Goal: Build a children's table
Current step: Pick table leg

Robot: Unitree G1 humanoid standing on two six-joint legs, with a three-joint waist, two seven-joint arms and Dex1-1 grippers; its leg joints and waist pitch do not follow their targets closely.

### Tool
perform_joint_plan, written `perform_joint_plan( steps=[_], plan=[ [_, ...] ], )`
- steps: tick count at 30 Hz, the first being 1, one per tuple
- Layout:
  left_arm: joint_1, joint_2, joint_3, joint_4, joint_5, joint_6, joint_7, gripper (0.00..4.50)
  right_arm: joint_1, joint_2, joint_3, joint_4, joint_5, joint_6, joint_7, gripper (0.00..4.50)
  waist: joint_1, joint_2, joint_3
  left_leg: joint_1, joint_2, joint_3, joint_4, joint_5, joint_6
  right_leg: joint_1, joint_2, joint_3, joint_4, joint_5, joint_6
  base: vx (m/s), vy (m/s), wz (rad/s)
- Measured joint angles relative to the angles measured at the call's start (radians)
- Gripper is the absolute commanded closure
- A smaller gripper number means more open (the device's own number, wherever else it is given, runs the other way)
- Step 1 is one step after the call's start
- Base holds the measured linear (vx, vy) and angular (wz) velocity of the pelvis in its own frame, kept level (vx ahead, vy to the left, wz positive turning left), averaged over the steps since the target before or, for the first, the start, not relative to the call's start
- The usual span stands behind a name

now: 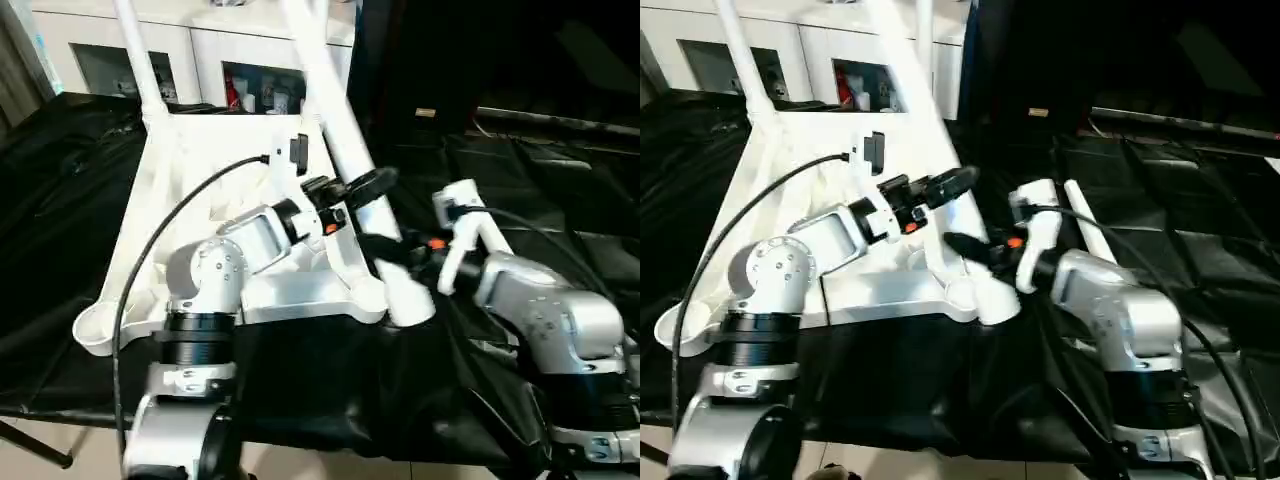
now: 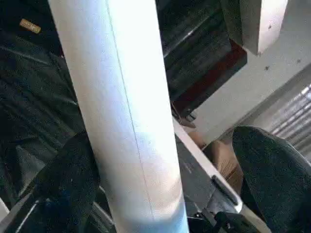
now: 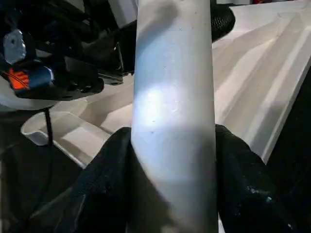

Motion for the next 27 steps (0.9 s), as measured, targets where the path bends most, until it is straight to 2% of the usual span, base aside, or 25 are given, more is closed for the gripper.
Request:
perform_joint_plan(
  steps=[1,2,4,7,8,9,18,23,27],
  plan=[
    [0.0,0.002,0.003,-0.003,0.0,0.006,0.003,0.06,-0.004,0.001,0.007,0.008,-0.004,-0.007,-0.002,2.63,0.0,-0.002,0.0,0.0,0.0,0.0,0.0,0.0,0.0,0.0,0.0,0.0,0.0,-0.001,0.002,0.0,0.0,0.0],
    [0.001,0.006,0.003,-0.009,0.0,0.011,0.005,0.34,-0.005,0.005,0.012,0.01,-0.008,-0.015,-0.004,2.64,0.0,-0.003,0.001,0.0,0.0,0.0,-0.001,0.0,0.0,0.0,0.0,0.0,0.0,-0.001,0.002,0.0,0.0,0.0],
    [0.001,0.013,0.003,-0.015,0.002,0.014,0.014,0.4,-0.014,0.016,0.017,0.018,-0.016,-0.019,-0.013,2.64,-0.001,-0.003,0.001,0.0,0.0,0.0,-0.001,0.0,0.0,0.0,0.0,0.0,-0.001,-0.001,0.002,0.0,0.0,0.0],
    [0.001,0.018,-0.014,-0.016,0.042,0.013,0.049,0.53,-0.045,0.028,0.044,0.057,-0.061,-0.065,-0.057,2.64,-0.001,-0.003,0.001,-0.001,0.0,0.0,-0.001,0.0,0.0,0.0,0.0,0.0,-0.002,-0.001,0.002,0.0,0.0,0.0],
    [0.002,0.018,-0.018,-0.015,0.045,0.014,0.061,0.79,-0.045,0.029,0.056,0.063,-0.078,-0.083,-0.065,2.64,0.001,-0.003,0.0,-0.001,0.0,0.0,-0.001,0.0,0.0,0.0,0.0,0.0,-0.002,-0.001,0.002,0.0,0.0,0.0],
    [0.003,0.018,-0.017,-0.015,0.045,0.015,0.069,0.79,-0.044,0.031,0.062,0.065,-0.085,-0.089,-0.07,2.64,0.002,-0.004,0.001,-0.001,0.0,0.0,-0.002,0.0,0.0,0.0,0.0,0.0,-0.002,-0.001,0.002,0.0,0.0,0.0],
    [0.003,0.007,0.006,0.005,0.045,0.007,0.121,1.42,-0.052,0.054,0.085,0.092,-0.116,-0.123,-0.092,2.64,0.0,-0.006,0.001,-0.002,0.0,0.0,-0.002,0.0,0.001,0.0,0.0,0.0,-0.003,0.001,-0.001,0.0,0.0,0.0],
    [0.003,0.0,0.023,0.018,0.045,-0.008,0.135,1.98,-0.055,0.061,0.097,0.105,-0.133,-0.145,-0.105,2.64,0.001,-0.007,0.001,-0.002,0.0,0.0,-0.002,0.0,0.001,0.0,0.0,0.0,-0.003,0.001,-0.001,0.0,0.0,0.0],
    [0.003,0.001,0.024,0.019,0.045,-0.025,0.135,2.18,-0.062,0.063,0.098,0.105,-0.138,-0.15,-0.105,2.64,0.0,-0.007,0.001,-0.002,0.0,0.0,-0.002,0.0,0.001,0.0,0.0,0.0,-0.003,0.001,-0.001,0.0,0.0,0.0]
  ],
)
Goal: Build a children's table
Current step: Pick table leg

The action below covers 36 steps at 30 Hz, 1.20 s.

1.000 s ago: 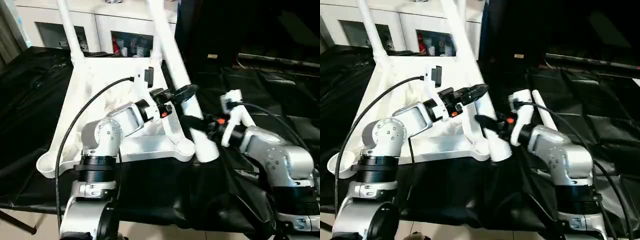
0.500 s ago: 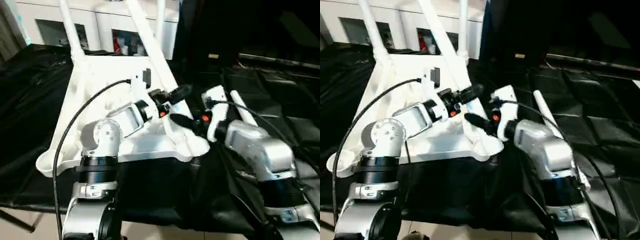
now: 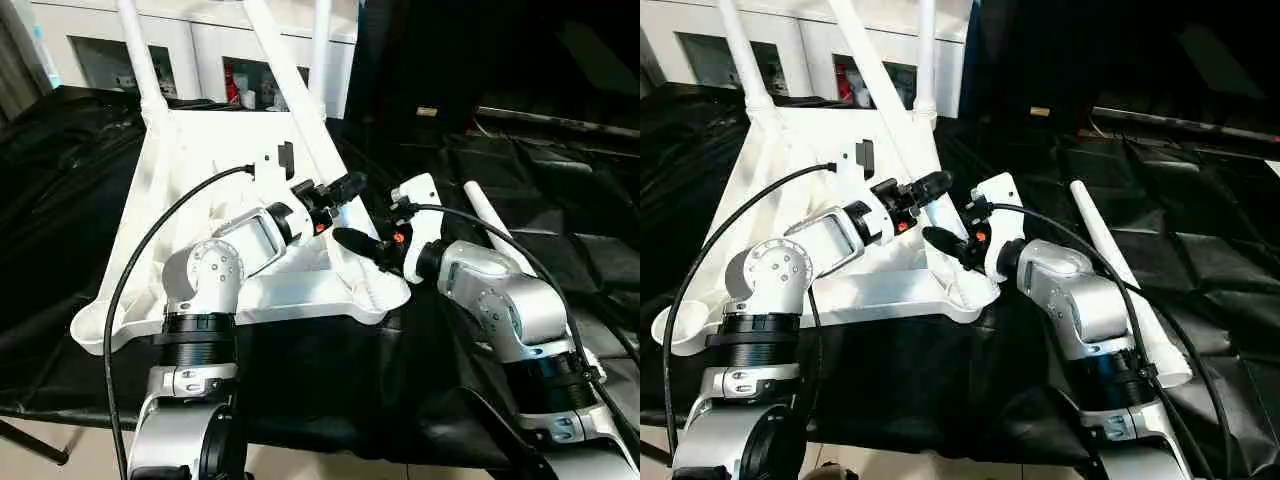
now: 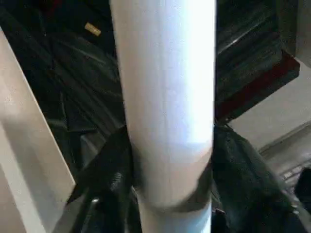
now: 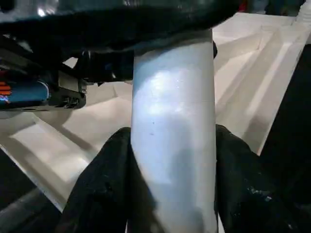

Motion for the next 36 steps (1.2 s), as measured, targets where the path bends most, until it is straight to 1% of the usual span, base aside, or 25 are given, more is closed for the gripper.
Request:
perform_joint_plan(
  steps=[1,5,6,8,10,12,15,16,17,19,21,23,27,29,32,36],
  plan=[
    [0.0,0.002,-0.004,0.001,0.004,-0.008,-0.002,2.42,-0.004,0.0,0.003,0.004,-0.001,-0.004,-0.001,2.64,0.0,0.0,0.0,0.0,0.0,0.0,0.0,0.0,0.0,0.0,0.0,0.0,0.0,0.0,0.0,0.0,0.0,0.0],
    [0.0,0.026,-0.065,0.002,0.049,-0.053,-0.03,2.55,-0.015,0.007,0.021,0.028,-0.033,-0.027,-0.021,2.64,-0.001,0.0,0.0,0.0,0.0,0.0,0.0,0.0,0.0,0.0,0.0,0.0,0.0,0.0,0.0,0.0,0.0,0.0],
    [0.0,0.031,-0.073,0.002,0.056,-0.056,-0.037,2.57,-0.015,0.008,0.023,0.03,-0.033,-0.029,-0.021,2.29,-0.001,0.0,0.0,0.0,0.0,0.0,0.0,0.0,0.0,0.0,0.0,0.0,0.0,0.0,0.0,0.0,0.0,0.0],
    [-0.001,0.04,-0.082,0.001,0.058,-0.057,-0.05,2.6,-0.015,0.018,0.014,0.039,-0.021,-0.028,-0.018,1.94,-0.001,0.0,0.0,0.0,0.0,0.0,0.0,0.0,0.0,0.0,0.0,0.0,0.0,0.0,0.0,0.0,0.0,0.0],
    [-0.001,0.045,-0.088,0.001,0.056,-0.056,-0.069,2.63,-0.015,0.02,-0.004,0.039,0.011,-0.011,0.002,1.87,0.0,0.0,0.0,0.0,0.0,0.0,0.0,0.0,0.0,0.0,0.0,0.0,0.0,0.0,0.0,0.0,0.0,0.0],
    [-0.006,0.059,-0.095,0.002,0.052,-0.054,-0.1,2.64,-0.022,0.004,-0.015,0.037,0.04,0.012,0.033,1.62,0.0,0.0,0.0,0.0,0.0,0.0,0.0,0.0,0.0,0.0,0.0,0.0,0.0,0.0,0.0,0.0,0.0,0.0],
    [-0.031,0.093,-0.113,0.001,0.032,-0.05,-0.178,2.64,-0.035,-0.073,-0.023,0.031,0.089,0.073,0.117,1.31,0.004,0.0,0.0,0.0,0.0,0.0,0.0,0.0,0.0,0.0,0.0,0.0,0.0,0.0,-0.001,0.0,0.0,0.0],
    [-0.04,0.106,-0.119,-0.001,0.026,-0.046,-0.202,2.64,-0.035,-0.098,-0.031,0.025,0.102,0.095,0.144,1.31,0.004,0.0,0.0,0.0,0.0,0.0,0.0,0.0,0.0,0.0,0.0,0.0,0.0,0.0,-0.001,0.0,0.0,0.0],
    [-0.044,0.13,-0.131,-0.013,0.012,-0.036,-0.24,2.64,-0.036,-0.133,-0.042,0.013,0.13,0.132,0.188,1.21,0.003,0.0,0.0,0.0,0.0,0.0,0.0,0.0,0.0,0.0,0.0,0.0,0.0,0.0,-0.001,0.0,0.0,0.0],
    [-0.044,0.146,-0.138,-0.028,-0.003,-0.026,-0.274,2.64,-0.036,-0.16,-0.055,-0.004,0.16,0.167,0.229,1.21,0.002,0.0,0.0,0.001,0.0,0.0,0.0,0.0,0.0,0.0,0.0,0.0,0.001,0.0,-0.001,0.0,0.0,0.0],
    [-0.044,0.172,-0.164,-0.041,-0.005,-0.012,-0.315,2.64,-0.035,-0.197,-0.059,-0.022,0.209,0.226,0.292,1.21,0.0,0.0,0.0,0.002,0.0,0.0,0.0,0.0,0.0,0.0,0.0,0.0,0.002,0.0,-0.001,0.0,0.0,0.0],
    [-0.044,0.196,-0.175,-0.054,-0.006,0.002,-0.347,2.64,-0.035,-0.236,-0.06,-0.031,0.231,0.263,0.337,1.21,0.0,0.0,0.0,0.002,0.0,0.0,0.0,0.0,0.0,0.0,0.0,0.0,0.002,0.0,-0.001,0.0,0.0,0.0],
    [-0.045,0.234,-0.186,-0.078,-0.018,0.019,-0.412,2.65,-0.035,-0.271,-0.038,-0.039,0.244,0.294,0.38,1.21,0.002,0.0,0.0,0.003,0.0,0.0,0.0,0.0,0.0,0.0,0.0,0.001,0.003,0.001,-0.001,0.0,0.0,0.0],
    [-0.045,0.247,-0.211,-0.084,-0.026,0.019,-0.448,2.65,-0.035,-0.274,-0.016,-0.04,0.245,0.303,0.397,1.21,0.002,0.0,0.0,0.003,0.0,0.001,0.0,0.0,0.0,0.0,0.0,0.001,0.003,0.001,-0.002,0.0,0.0,0.0],
    [-0.045,0.252,-0.238,-0.085,-0.027,0.02,-0.484,2.65,-0.035,-0.281,0.009,-0.039,0.249,0.319,0.42,1.21,0.005,0.0,0.0,0.002,0.0,0.001,0.0,0.0,0.0,0.001,-0.001,0.001,0.003,0.001,-0.002,0.0,0.0,0.0],
    [-0.045,0.252,-0.24,-0.093,-0.044,0.031,-0.515,2.65,-0.036,-0.297,0.026,-0.038,0.252,0.328,0.445,1.21,0.005,0.0,0.0,0.003,0.0,0.001,0.0,0.0,0.0,0.001,-0.001,0.001,0.004,0.001,-0.002,0.0,0.0,0.0]
  ],
)
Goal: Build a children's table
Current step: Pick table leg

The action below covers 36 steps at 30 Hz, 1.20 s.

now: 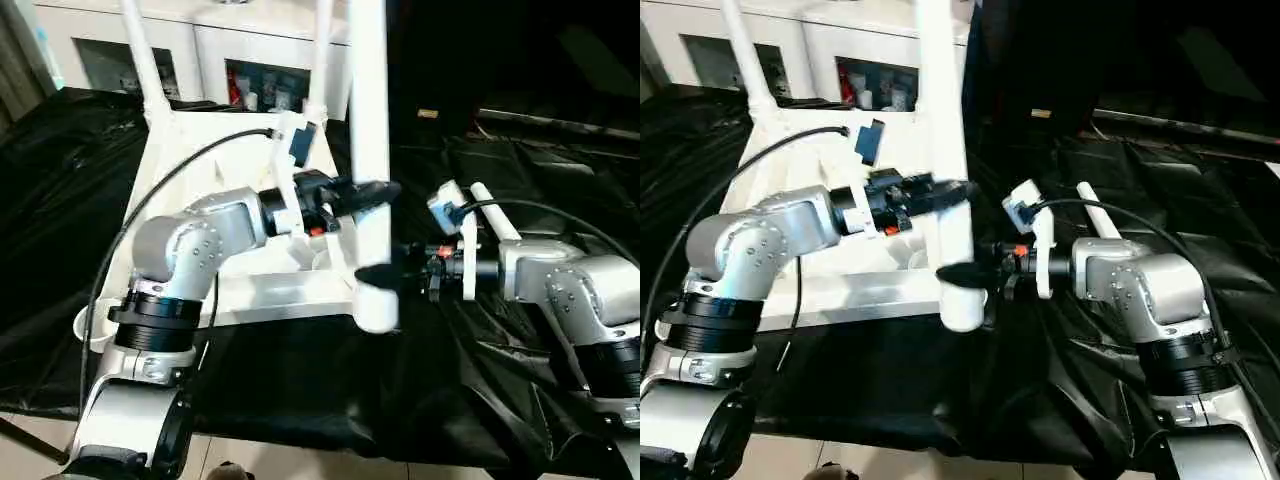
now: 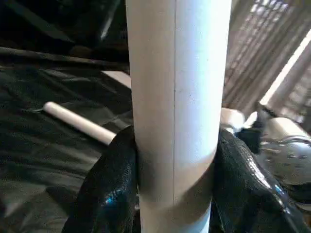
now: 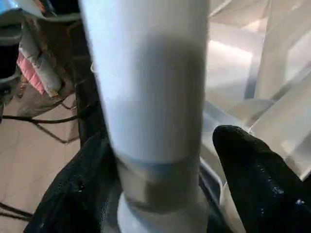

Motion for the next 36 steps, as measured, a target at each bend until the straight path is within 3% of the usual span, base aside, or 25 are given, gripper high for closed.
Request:
perform_joint_plan(
  steps=[22,36],
  plan=[
    [-0.005,0.007,-0.016,-0.002,-0.019,0.0,-0.055,2.65,-0.002,-0.011,0.039,0.02,0.007,0.0,0.093,1.21,0.0,0.0,0.0,0.0,0.0,0.0,0.0,0.0,0.0,0.0,0.0,0.0,0.001,0.0,0.0,0.0,0.0,0.0],
    [-0.008,0.011,-0.02,-0.002,-0.019,0.0,-0.061,2.65,-0.001,-0.011,0.058,0.022,0.005,-0.024,0.117,2.42,0.0,0.0,0.0,0.001,0.0,0.0,0.0,0.0,0.0,0.0,0.0,0.0,0.001,0.0,0.0,0.0,0.0,0.0]
  ],
)
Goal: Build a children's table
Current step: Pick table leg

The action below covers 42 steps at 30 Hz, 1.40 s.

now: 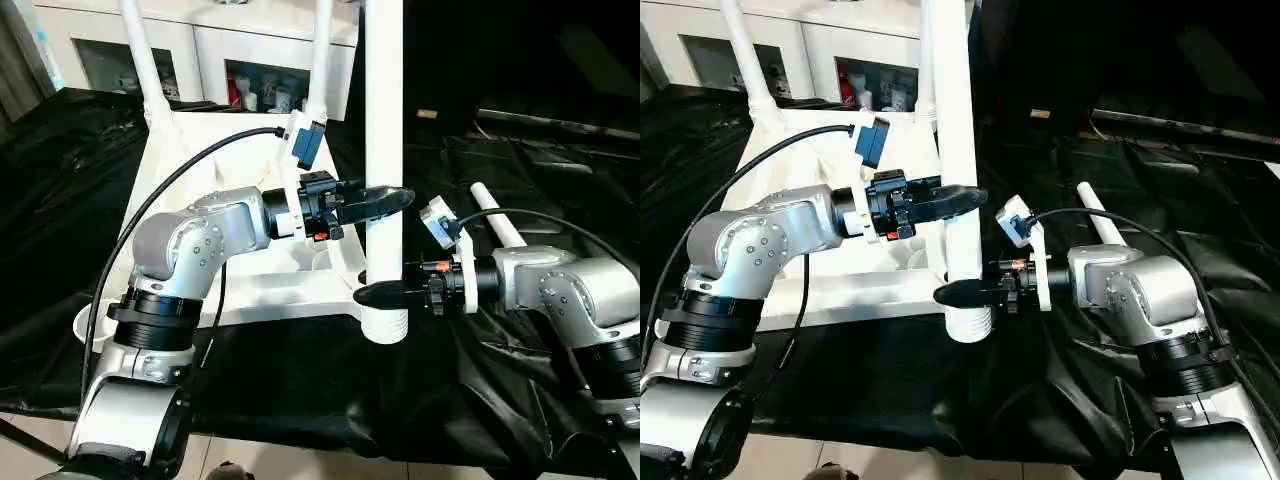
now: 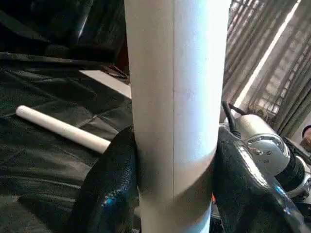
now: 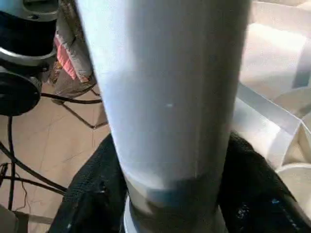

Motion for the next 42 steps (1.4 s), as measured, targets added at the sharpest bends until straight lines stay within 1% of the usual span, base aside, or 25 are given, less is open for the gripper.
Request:
perform_joint_plan(
  steps=[4,5,6,9,10,12,14,16,17,18,20,22,25,26,28,29,30,32,33,35,37,40,41,42],
  plan=[
    [0.0,0.0,-0.002,0.0,0.003,-0.012,0.001,2.65,0.0,0.002,0.001,0.0,-0.004,-0.016,-0.003,2.48,0.0,0.0,0.0,0.0,0.0,0.0,0.0,0.0,0.0,0.0,0.0,0.0,0.0,0.0,0.0,0.0,0.0,0.0],
    [0.0,-0.001,-0.005,0.0,0.006,-0.02,0.001,2.09,0.0,0.003,0.0,0.0,-0.004,-0.018,-0.007,2.51,0.0,0.0,0.0,0.0,0.0,0.0,0.0,0.0,0.0,0.0,0.0,0.0,0.0,0.0,0.0,0.0,0.0,0.0],
    [0.0,-0.001,-0.004,0.0,0.006,-0.021,0.001,1.95,0.0,0.006,0.0,0.0,-0.004,-0.019,-0.01,2.51,0.0,0.0,0.0,0.0,0.0,0.0,0.0,0.0,0.0,0.0,0.0,0.0,0.0,0.0,0.0,0.0,0.0,0.0],
    [-0.01,-0.013,0.006,0.005,0.0,-0.005,0.012,1.87,0.004,0.031,-0.01,-0.001,-0.003,-0.024,-0.03,2.52,0.0,0.0,0.0,0.0,0.0,0.0,0.0,0.0,0.0,0.0,0.0,0.0,0.001,0.0,0.0,0.0,0.0,0.0],
    [-0.017,-0.02,0.009,0.01,0.0,-0.006,0.019,1.68,0.007,0.037,-0.016,-0.002,-0.003,-0.035,-0.04,2.54,0.0,0.0,0.0,0.0,0.0,0.0,0.0,0.0,0.0,0.0,0.0,0.0,0.001,0.0,0.0,0.0,0.0,0.0],
    [-0.021,-0.058,0.054,0.023,-0.005,-0.057,0.045,1.48,0.017,0.069,-0.046,-0.005,-0.002,-0.057,-0.08,2.56,0.001,0.0,0.0,0.0,0.0,0.0,0.001,0.0,0.0,0.0,0.0,0.0,0.001,0.0,0.0,0.0,0.0,0.0],
    [-0.022,-0.099,0.104,0.033,-0.021,-0.12,0.076,1.5,0.019,0.087,-0.057,-0.004,-0.001,-0.062,-0.115,2.56,0.001,0.0,0.0,0.0,0.0,0.0,0.001,0.0,0.0,0.0,0.0,0.0,0.001,0.0,0.0,0.0,0.0,0.0],
    [-0.033,-0.155,0.178,0.056,-0.063,-0.188,0.126,1.51,0.021,0.105,-0.078,0.004,-0.004,-0.077,-0.154,2.56,0.001,-0.001,0.0,0.0,0.0,0.0,0.002,0.0,0.0,0.001,0.0,0.0,0.001,0.0,-0.001,0.0,0.0,0.0],
    [-0.043,-0.186,0.231,0.066,-0.097,-0.229,0.165,1.51,0.022,0.12,-0.095,0.011,-0.007,-0.094,-0.186,2.56,0.001,-0.001,0.0,0.0,0.0,0.0,0.002,0.0,0.0,0.001,0.0,0.0,0.001,0.0,-0.001,0.0,0.0,0.0],
    [-0.053,-0.206,0.269,0.072,-0.124,-0.25,0.191,1.51,0.021,0.136,-0.113,0.022,-0.01,-0.11,-0.214,2.56,0.002,-0.001,-0.001,0.0,0.0,0.0,0.002,0.0,0.0,0.001,0.0,0.0,0.001,0.0,-0.001,0.0,0.0,0.0],
    [-0.063,-0.218,0.326,0.071,-0.175,-0.279,0.228,1.51,0.021,0.164,-0.151,0.048,-0.017,-0.143,-0.268,2.57,0.001,-0.002,-0.001,0.0,0.0,0.0,0.002,0.0,0.0,0.001,0.0,0.0,0.001,0.0,-0.001,0.0,0.0,0.0],
    [-0.063,-0.22,0.349,0.071,-0.179,-0.299,0.245,1.51,0.021,0.193,-0.191,0.075,-0.024,-0.175,-0.329,2.57,-0.001,-0.002,-0.001,0.0,0.0,0.0,0.002,0.0,0.0,0.001,0.0,-0.001,0.001,0.0,-0.001,0.0,0.0,0.0],
    [-0.038,-0.155,0.292,0.06,-0.093,-0.339,0.212,1.51,0.01,0.233,-0.224,0.124,-0.064,-0.246,-0.449,2.57,-0.004,-0.001,-0.001,0.0,0.0,0.0,0.002,0.0,0.0,0.001,0.0,-0.001,0.0,0.0,0.0,0.0,0.0,0.0],
    [-0.006,-0.102,0.231,0.046,-0.018,-0.364,0.175,1.51,0.007,0.245,-0.233,0.146,-0.091,-0.289,-0.506,2.57,-0.004,-0.001,-0.001,0.001,0.0,0.0,0.001,0.0,0.0,0.001,0.0,-0.001,0.0,0.0,0.0,0.0,0.0,0.0],
    [0.039,-0.042,0.144,0.045,0.077,-0.386,0.132,1.51,0.007,0.245,-0.251,0.172,-0.119,-0.342,-0.55,2.57,-0.003,-0.001,-0.001,0.0,0.0,0.0,0.001,0.0,0.0,0.0,0.0,-0.001,-0.001,0.0,0.001,0.0,0.0,0.0],
    [0.081,0.049,0.031,0.04,0.182,-0.45,0.072,1.51,0.009,0.233,-0.232,0.174,-0.153,-0.376,-0.563,2.57,-0.003,-0.001,-0.001,0.0,0.0,-0.001,0.0,0.0,0.0,0.001,0.0,-0.001,-0.002,-0.001,0.002,0.0,0.0,0.0],
    [0.108,0.101,-0.043,0.043,0.245,-0.483,0.031,1.51,0.012,0.221,-0.221,0.174,-0.177,-0.393,-0.569,2.57,-0.004,-0.001,-0.001,0.0,0.0,-0.001,0.0,0.0,0.0,0.001,0.0,0.0,-0.002,-0.001,0.002,0.0,0.0,0.0],
    [0.165,0.169,-0.171,0.066,0.363,-0.57,-0.041,1.51,0.028,0.203,-0.204,0.172,-0.226,-0.414,-0.585,2.57,-0.003,-0.001,-0.001,-0.001,0.0,0.0,0.0,0.0,0.0,0.001,0.0,0.0,-0.002,-0.002,0.004,0.0,0.0,0.0],
    [0.181,0.183,-0.209,0.08,0.394,-0.593,-0.064,1.51,0.034,0.206,-0.202,0.172,-0.236,-0.414,-0.59,2.57,-0.003,0.0,-0.001,-0.001,0.0,0.0,0.0,0.0,0.0,0.0,0.0,0.0,-0.002,-0.002,0.004,0.0,0.0,0.0],
    [0.209,0.19,-0.261,0.089,0.414,-0.606,-0.117,1.51,0.056,0.217,-0.2,0.161,-0.242,-0.414,-0.605,2.57,-0.003,0.001,0.0,-0.002,0.0,0.0,0.0,0.0,0.0,0.0,0.0,0.0,-0.002,-0.002,0.004,0.0,0.0,0.0],
    [0.219,0.191,-0.281,0.088,0.414,-0.605,-0.149,1.51,0.069,0.221,-0.2,0.158,-0.244,-0.414,-0.615,2.57,-0.005,0.001,0.0,-0.002,0.0,0.0,0.0,0.0,0.0,-0.001,0.0,0.0,-0.001,-0.002,0.003,0.0,0.0,0.0],
    [0.219,0.22,-0.313,0.087,0.433,-0.611,-0.199,1.51,0.074,0.223,-0.201,0.149,-0.245,-0.414,-0.634,2.57,-0.007,0.005,-0.001,0.002,0.0,0.0,-0.001,0.0,0.0,0.0,0.0,0.001,0.001,-0.001,0.002,0.0,0.0,0.0],
    [0.22,0.23,-0.326,0.094,0.443,-0.619,-0.214,1.8,0.085,0.223,-0.203,0.135,-0.245,-0.413,-0.638,2.57,-0.008,0.007,-0.001,0.003,0.0,0.001,-0.002,0.0,0.0,0.0,0.0,0.002,0.001,-0.001,0.002,0.0,0.0,0.0],
    [0.22,0.231,-0.332,0.101,0.453,-0.627,-0.217,1.87,0.094,0.222,-0.203,0.126,-0.245,-0.412,-0.639,2.57,-0.008,0.009,-0.001,0.004,0.0,0.001,-0.002,0.0,0.0,0.001,0.0,0.002,0.001,-0.001,0.002,0.0,0.0,0.0]
  ],
)
